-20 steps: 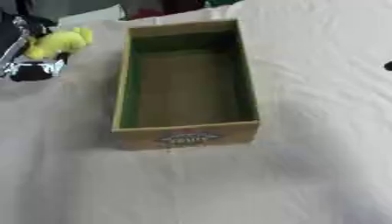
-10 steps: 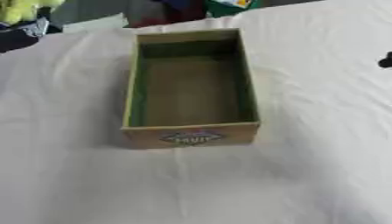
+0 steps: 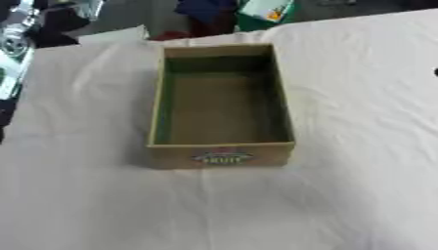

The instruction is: Pick up objects on the table and place them in the box.

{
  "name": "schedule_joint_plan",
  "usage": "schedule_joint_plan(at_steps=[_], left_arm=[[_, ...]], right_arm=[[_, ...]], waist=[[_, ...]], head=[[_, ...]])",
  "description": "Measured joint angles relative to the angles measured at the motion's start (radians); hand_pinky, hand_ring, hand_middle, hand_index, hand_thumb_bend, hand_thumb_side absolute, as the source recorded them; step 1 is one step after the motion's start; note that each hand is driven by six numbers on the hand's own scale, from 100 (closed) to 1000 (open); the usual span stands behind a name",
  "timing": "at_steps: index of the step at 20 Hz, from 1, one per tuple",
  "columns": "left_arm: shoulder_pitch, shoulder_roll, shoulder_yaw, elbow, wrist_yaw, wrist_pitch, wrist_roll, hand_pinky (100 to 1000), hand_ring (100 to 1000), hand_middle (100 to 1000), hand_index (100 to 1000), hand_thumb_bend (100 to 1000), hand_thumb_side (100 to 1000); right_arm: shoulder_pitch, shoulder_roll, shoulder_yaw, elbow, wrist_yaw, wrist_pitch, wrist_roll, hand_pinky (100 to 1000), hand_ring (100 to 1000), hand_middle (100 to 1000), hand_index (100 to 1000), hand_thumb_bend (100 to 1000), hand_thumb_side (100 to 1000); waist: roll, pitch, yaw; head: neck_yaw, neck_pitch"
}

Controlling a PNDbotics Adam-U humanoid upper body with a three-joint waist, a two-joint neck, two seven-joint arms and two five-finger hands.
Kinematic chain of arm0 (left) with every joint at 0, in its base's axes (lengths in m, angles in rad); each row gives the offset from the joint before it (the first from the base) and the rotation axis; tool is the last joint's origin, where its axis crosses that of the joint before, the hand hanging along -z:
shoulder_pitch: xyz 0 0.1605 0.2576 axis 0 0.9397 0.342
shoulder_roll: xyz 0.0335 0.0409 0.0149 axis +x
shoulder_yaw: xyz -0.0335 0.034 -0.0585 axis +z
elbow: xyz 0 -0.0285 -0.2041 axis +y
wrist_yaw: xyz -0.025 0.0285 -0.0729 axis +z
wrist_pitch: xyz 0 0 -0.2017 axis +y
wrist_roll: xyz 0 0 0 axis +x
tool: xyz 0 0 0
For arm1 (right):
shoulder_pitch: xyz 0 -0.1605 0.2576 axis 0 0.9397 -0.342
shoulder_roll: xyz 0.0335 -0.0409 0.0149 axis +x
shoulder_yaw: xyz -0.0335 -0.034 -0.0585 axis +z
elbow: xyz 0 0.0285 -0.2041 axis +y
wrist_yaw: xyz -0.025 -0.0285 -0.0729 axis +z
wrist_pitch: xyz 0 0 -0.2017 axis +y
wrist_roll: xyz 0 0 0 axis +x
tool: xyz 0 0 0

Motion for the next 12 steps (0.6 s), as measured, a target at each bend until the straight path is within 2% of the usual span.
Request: schedule_joint_plan(at_steps=[6, 12], left_arm=[[-0.026, -0.067, -0.020, 0.033, -0.129, 0.008, -0.012, 235, 419, 317, 406, 100, 304], [-0.037, -0.118, -0.037, 0.070, -0.220, -0.010, -0.023, 236, 422, 319, 409, 100, 299]], right_arm=[[-0.026, 0.025, 0.006, 0.000, -0.012, -0.006, 0.016, 827, 612, 730, 926, 100, 751], [-0.042, 0.042, 0.021, 0.000, -0.030, -0.007, 0.037, 827, 612, 731, 929, 100, 748]], waist=[[-0.005, 0.000, -0.042], [-0.005, 0.000, -0.060]], head=[[0.061, -0.003], [0.094, 0.001]])
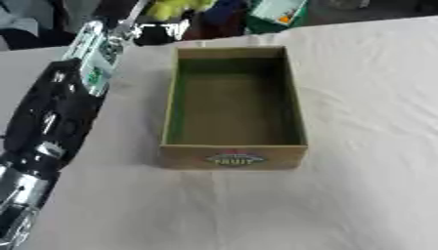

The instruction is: Pick up objects on the table and place them in the box.

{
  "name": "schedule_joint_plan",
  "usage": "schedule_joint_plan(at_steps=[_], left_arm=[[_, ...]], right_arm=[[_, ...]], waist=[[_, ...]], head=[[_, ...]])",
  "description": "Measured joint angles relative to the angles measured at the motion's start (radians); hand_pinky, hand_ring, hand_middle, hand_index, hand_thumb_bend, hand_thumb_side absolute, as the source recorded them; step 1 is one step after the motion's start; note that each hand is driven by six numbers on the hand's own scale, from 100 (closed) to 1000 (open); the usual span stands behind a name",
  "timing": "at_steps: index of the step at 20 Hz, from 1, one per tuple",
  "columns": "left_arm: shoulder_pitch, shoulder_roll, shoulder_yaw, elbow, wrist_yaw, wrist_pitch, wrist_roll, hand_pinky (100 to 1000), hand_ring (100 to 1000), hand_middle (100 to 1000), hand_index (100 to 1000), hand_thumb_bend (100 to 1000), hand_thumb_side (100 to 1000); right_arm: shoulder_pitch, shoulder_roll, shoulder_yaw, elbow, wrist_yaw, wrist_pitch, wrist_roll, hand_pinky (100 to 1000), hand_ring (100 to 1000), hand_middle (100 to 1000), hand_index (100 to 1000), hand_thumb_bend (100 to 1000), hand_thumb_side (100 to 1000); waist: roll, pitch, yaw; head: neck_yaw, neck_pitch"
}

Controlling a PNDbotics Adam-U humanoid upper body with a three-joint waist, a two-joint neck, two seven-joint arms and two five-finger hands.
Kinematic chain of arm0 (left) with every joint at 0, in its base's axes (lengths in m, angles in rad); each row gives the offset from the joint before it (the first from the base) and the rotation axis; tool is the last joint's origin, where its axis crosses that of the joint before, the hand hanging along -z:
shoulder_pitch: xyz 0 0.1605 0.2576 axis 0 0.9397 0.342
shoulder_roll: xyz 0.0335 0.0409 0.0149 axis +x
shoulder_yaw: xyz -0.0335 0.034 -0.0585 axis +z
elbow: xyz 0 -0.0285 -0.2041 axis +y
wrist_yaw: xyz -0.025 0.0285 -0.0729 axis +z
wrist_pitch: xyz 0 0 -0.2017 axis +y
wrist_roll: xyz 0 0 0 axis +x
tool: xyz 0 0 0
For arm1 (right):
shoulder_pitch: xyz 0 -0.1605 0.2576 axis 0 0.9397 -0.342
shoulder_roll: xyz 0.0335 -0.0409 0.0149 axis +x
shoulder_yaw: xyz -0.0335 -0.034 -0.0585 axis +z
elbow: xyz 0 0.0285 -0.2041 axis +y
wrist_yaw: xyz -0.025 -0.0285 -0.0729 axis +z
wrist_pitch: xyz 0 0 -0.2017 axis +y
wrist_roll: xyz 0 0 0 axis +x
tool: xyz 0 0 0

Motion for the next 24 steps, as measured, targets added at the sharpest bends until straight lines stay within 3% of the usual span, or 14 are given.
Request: schedule_joint_plan(at_steps=[7, 12, 18, 20, 24], left_arm=[[0.015, -0.037, -0.057, -0.013, -0.057, -0.076, -0.037, 241, 425, 320, 412, 100, 285], [0.018, -0.041, -0.105, -0.047, -0.098, -0.159, -0.125, 234, 432, 329, 375, 100, 275], [0.022, -0.061, -0.157, -0.060, -0.156, -0.242, -0.231, 249, 452, 342, 409, 100, 280], [0.029, -0.071, -0.168, -0.051, -0.162, -0.257, -0.267, 263, 463, 360, 432, 100, 287], [0.041, -0.085, -0.180, -0.010, -0.157, -0.279, -0.375, 333, 514, 437, 573, 100, 287]], right_arm=[[0.001, 0.008, 0.004, 0.000, -0.007, 0.002, 0.006, 826, 612, 731, 931, 100, 742], [0.000, 0.009, 0.005, 0.000, -0.008, 0.002, 0.010, 826, 612, 731, 930, 100, 741], [0.000, 0.009, 0.010, 0.000, -0.011, 0.001, 0.011, 826, 613, 731, 932, 100, 740], [0.000, 0.009, 0.010, 0.000, -0.012, 0.001, 0.012, 826, 613, 731, 931, 100, 739], [0.000, 0.009, 0.010, 0.000, -0.013, 0.000, 0.013, 826, 613, 731, 933, 100, 737]], waist=[[0.002, 0.000, 0.004], [0.005, 0.000, 0.004], [0.007, 0.000, 0.004], [0.009, 0.000, 0.004], [0.011, 0.000, 0.005]], head=[[0.010, 0.005], [0.012, 0.007], [0.019, 0.008], [0.020, 0.008], [0.020, 0.008]])
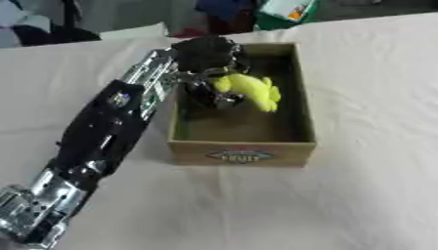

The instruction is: Pick up objects on the table and place them in the box.

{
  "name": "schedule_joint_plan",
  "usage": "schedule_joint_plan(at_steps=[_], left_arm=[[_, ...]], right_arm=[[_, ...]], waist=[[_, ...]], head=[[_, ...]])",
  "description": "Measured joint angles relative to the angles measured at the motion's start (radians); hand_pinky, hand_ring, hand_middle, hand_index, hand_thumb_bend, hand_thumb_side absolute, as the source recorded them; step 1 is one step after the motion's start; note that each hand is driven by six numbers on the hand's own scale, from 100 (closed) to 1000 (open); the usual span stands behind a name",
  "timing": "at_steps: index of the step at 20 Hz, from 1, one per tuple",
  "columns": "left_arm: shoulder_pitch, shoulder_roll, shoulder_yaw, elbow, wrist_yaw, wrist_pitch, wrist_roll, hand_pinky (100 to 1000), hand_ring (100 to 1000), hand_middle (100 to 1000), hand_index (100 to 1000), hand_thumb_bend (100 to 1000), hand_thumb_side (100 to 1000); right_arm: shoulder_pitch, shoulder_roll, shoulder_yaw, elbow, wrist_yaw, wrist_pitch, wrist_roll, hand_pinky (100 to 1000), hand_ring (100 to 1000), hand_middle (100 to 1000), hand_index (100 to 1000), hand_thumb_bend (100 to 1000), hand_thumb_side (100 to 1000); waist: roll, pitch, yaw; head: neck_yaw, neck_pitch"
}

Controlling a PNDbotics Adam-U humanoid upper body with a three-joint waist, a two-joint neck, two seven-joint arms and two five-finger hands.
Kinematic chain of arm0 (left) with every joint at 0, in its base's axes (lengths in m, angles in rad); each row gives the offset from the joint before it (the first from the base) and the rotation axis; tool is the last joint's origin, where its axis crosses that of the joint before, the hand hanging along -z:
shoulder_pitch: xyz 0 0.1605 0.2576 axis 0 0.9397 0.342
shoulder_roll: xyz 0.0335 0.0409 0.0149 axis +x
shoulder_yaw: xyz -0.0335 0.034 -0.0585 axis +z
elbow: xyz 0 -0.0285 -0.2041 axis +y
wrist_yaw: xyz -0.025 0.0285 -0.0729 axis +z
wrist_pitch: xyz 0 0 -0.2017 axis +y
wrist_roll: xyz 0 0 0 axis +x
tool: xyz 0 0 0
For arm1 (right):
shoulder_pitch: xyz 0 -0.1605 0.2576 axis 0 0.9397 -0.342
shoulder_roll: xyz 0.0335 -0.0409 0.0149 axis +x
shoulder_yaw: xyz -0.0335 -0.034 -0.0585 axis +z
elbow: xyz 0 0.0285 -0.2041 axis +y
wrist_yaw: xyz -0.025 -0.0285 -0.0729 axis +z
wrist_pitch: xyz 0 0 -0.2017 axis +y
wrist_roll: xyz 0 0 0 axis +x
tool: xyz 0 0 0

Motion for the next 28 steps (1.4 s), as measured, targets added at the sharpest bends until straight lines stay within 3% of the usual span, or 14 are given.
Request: schedule_joint_plan(at_steps=[4, 6, 7, 8, 10, 11, 12, 14, 17, 18, 21, 25, 27, 28], left_arm=[[0.001, -0.007, 0.000, 0.029, 0.061, -0.022, -0.160, 474, 634, 582, 762, 100, 246], [0.001, -0.008, 0.000, 0.028, 0.096, 0.004, -0.205, 576, 757, 726, 902, 100, 202], [0.001, -0.008, 0.000, 0.025, 0.110, 0.022, -0.222, 576, 757, 726, 902, 100, 202], [0.001, -0.008, 0.000, 0.021, 0.121, 0.039, -0.239, 639, 825, 812, 997, 108, 303], [0.000, -0.007, 0.001, 0.003, 0.132, 0.068, -0.268, 683, 870, 856, 1000, 320, 448], [0.000, -0.007, 0.005, -0.006, 0.135, 0.078, -0.278, 683, 870, 856, 1000, 320, 448], [0.000, -0.007, 0.010, -0.018, 0.136, 0.085, -0.285, 708, 896, 876, 1000, 557, 648], [-0.001, -0.006, 0.026, -0.049, 0.136, 0.087, -0.288, 697, 890, 871, 1000, 721, 798], [-0.003, 0.002, 0.056, -0.101, 0.127, 0.075, -0.251, 684, 879, 855, 1000, 712, 890], [-0.003, 0.005, 0.067, -0.119, 0.125, 0.078, -0.220, 681, 875, 847, 1000, 752, 936], [-0.004, 0.011, 0.092, -0.157, 0.124, 0.110, -0.111, 674, 868, 835, 1000, 816, 959], [0.001, 0.022, 0.103, -0.190, 0.141, 0.144, -0.026, 668, 864, 829, 1000, 818, 938], [0.006, 0.028, 0.105, -0.201, 0.149, 0.153, -0.012, 651, 848, 811, 998, 673, 924], [0.009, 0.028, 0.105, -0.207, 0.156, 0.158, -0.007, 626, 824, 784, 976, 505, 870]], right_arm=[[0.000, 0.000, 0.000, 0.000, -0.002, 0.000, 0.000, 826, 613, 731, 933, 100, 736], [0.000, 0.000, 0.000, 0.000, -0.002, 0.000, 0.000, 826, 613, 731, 933, 100, 736], [0.000, 0.000, 0.000, 0.000, -0.002, 0.000, 0.000, 826, 613, 731, 933, 100, 736], [0.000, 0.000, 0.000, 0.000, -0.002, 0.000, 0.000, 826, 614, 731, 932, 100, 737], [0.000, 0.000, 0.000, 0.000, -0.002, 0.000, 0.000, 826, 614, 731, 932, 100, 737], [0.000, 0.000, 0.000, 0.000, -0.002, 0.000, 0.000, 826, 614, 731, 932, 100, 737], [0.000, 0.000, 0.000, 0.000, -0.002, 0.000, 0.000, 826, 614, 730, 931, 100, 738], [0.001, 0.000, 0.000, 0.000, -0.002, 0.000, 0.000, 825, 615, 730, 931, 100, 737], [0.001, 0.000, 0.000, 0.000, -0.002, 0.000, 0.000, 825, 615, 730, 929, 100, 739], [0.001, 0.000, 0.000, 0.000, -0.002, -0.001, -0.001, 825, 616, 729, 927, 100, 742], [0.001, 0.000, -0.004, 0.000, -0.002, -0.005, -0.005, 825, 617, 728, 923, 100, 748], [0.001, 0.000, -0.013, 0.000, -0.002, -0.011, -0.011, 825, 617, 728, 921, 100, 751], [0.001, 0.000, -0.014, 0.000, -0.002, -0.013, -0.013, 824, 617, 728, 920, 100, 751], [0.001, 0.000, -0.015, 0.000, -0.002, -0.013, -0.014, 824, 617, 727, 919, 100, 751]], waist=[[0.000, 0.000, 0.004], [0.000, 0.000, 0.004], [0.000, 0.000, 0.004], [0.000, 0.000, 0.004], [0.000, 0.000, 0.004], [0.000, 0.000, 0.004], [-0.001, 0.000, 0.005], [-0.002, -0.001, 0.007], [-0.006, -0.007, 0.011], [-0.007, -0.010, 0.012], [-0.011, -0.014, 0.017], [-0.025, -0.018, 0.030], [-0.026, -0.020, 0.031], [-0.028, -0.020, 0.036]], head=[[-0.001, 0.000], [-0.001, 0.000], [-0.001, 0.000], [-0.001, 0.000], [-0.002, 0.000], [-0.003, 0.000], [-0.003, 0.000], [-0.007, 0.000], [-0.011, 0.002], [-0.013, 0.005], [-0.017, 0.011], [-0.014, 0.020], [-0.011, 0.023], [-0.008, 0.026]])
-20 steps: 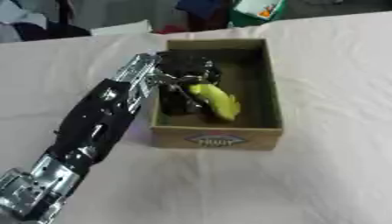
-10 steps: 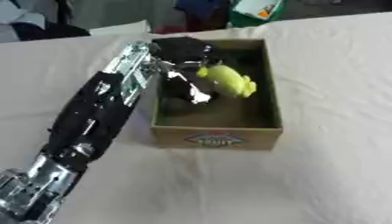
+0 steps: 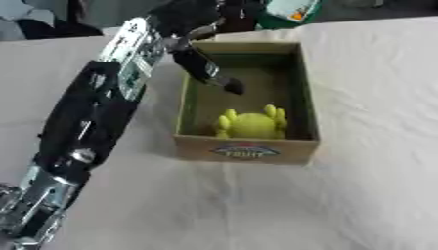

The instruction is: Pick up objects on the table and place them in the box.

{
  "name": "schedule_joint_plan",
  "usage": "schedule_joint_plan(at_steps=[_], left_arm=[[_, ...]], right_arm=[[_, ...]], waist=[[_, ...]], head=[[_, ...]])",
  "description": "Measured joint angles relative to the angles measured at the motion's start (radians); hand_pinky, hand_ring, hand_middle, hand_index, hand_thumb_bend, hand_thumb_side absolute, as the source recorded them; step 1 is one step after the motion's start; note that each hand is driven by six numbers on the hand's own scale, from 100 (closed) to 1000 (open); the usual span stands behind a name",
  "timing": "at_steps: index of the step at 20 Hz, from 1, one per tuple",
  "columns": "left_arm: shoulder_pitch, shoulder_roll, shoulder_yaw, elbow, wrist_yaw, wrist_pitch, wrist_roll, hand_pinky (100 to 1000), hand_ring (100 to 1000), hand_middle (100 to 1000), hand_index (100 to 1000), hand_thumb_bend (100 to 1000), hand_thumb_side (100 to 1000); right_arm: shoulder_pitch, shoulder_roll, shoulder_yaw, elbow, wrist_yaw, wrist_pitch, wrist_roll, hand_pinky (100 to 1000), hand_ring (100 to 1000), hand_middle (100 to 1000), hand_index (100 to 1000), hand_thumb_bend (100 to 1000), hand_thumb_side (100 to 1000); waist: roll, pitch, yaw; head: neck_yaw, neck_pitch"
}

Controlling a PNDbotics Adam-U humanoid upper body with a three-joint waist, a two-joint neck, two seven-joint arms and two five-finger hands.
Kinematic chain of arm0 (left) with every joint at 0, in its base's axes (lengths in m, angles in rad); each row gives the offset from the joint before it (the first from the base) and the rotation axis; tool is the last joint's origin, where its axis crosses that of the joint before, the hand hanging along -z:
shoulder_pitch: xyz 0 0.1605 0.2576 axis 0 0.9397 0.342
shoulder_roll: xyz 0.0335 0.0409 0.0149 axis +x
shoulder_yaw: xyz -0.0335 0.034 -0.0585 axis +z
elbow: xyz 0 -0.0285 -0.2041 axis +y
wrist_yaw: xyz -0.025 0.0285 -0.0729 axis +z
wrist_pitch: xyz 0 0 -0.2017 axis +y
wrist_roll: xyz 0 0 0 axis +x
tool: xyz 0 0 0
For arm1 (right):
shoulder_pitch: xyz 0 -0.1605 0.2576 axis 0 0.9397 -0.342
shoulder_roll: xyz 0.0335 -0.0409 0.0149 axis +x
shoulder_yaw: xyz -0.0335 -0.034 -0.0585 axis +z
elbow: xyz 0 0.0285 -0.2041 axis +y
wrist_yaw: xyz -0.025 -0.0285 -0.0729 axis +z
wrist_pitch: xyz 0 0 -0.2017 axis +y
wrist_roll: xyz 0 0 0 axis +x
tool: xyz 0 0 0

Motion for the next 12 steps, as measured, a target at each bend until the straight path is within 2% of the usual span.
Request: schedule_joint_plan(at_steps=[1, 2, 4, 5, 8, 12], left_arm=[[0.002, 0.000, 0.004, -0.006, 0.013, 0.009, 0.007, 615, 811, 769, 962, 477, 862], [0.008, 0.000, 0.010, -0.015, 0.034, 0.025, 0.018, 567, 757, 707, 903, 325, 811], [0.025, 0.003, 0.033, -0.049, 0.107, 0.083, 0.064, 544, 718, 662, 872, 251, 780], [0.041, 0.012, 0.047, -0.076, 0.162, 0.123, 0.101, 541, 712, 655, 867, 243, 778], [0.105, 0.058, 0.081, -0.182, 0.350, 0.231, 0.208, 531, 685, 621, 844, 100, 782], [0.211, 0.122, 0.128, -0.335, 0.605, 0.322, 0.323, 502, 646, 586, 827, 100, 749]], right_arm=[[0.000, 0.000, -0.001, 0.000, 0.000, 0.000, -0.001, 824, 617, 727, 919, 100, 751], [0.000, 0.000, -0.003, 0.000, 0.000, 0.001, -0.002, 824, 617, 727, 919, 100, 750], [0.008, 0.000, -0.005, 0.000, 0.001, 0.001, -0.004, 823, 617, 726, 919, 100, 750], [0.015, 0.000, -0.008, 0.000, 0.002, 0.000, -0.006, 823, 617, 727, 919, 100, 749], [0.031, 0.000, -0.017, 0.000, 0.009, 0.002, -0.017, 823, 619, 726, 918, 100, 750], [0.047, -0.001, -0.028, 0.000, 0.018, 0.002, -0.031, 823, 621, 726, 917, 100, 750]], waist=[[-0.004, 0.000, 0.005], [-0.011, -0.001, 0.009], [-0.020, -0.006, 0.024], [-0.021, -0.011, 0.037], [-0.026, -0.025, 0.069], [-0.038, -0.034, 0.109]], head=[[0.002, 0.001], [0.004, 0.001], [0.004, 0.008], [-0.002, 0.014], [-0.032, 0.032], [-0.091, 0.046]])
